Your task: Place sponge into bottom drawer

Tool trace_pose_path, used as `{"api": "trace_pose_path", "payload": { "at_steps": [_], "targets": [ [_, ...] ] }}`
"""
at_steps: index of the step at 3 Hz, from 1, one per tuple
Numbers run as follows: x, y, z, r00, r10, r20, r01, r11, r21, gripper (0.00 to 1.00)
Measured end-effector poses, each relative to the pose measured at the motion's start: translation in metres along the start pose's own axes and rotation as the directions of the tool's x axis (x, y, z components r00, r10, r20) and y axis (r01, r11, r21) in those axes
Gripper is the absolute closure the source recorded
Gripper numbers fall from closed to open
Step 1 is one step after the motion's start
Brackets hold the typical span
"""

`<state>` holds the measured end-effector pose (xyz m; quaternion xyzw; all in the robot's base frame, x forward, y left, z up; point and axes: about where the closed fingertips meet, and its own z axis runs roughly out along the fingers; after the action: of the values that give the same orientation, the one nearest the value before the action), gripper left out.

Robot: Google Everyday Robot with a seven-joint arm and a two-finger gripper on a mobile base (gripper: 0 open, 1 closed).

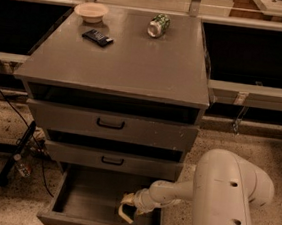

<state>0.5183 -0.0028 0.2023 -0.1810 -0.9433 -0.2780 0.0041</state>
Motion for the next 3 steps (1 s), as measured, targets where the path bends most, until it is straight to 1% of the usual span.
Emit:
{"api": "trace_pose_path", "payload": {
  "at_steps": [1,2,3],
  "targets": [
    [-0.022,-0.017,0.047,0.999,0.052,-0.005,-0.052,0.9961,-0.071,1.0],
    [-0.03,-0.02,0.072,0.998,0.07,-0.002,-0.07,0.9967,-0.042,1.0],
    [-0.03,-0.02,0.072,0.998,0.07,-0.001,-0.07,0.9967,-0.041,1.0]
  ]
}}
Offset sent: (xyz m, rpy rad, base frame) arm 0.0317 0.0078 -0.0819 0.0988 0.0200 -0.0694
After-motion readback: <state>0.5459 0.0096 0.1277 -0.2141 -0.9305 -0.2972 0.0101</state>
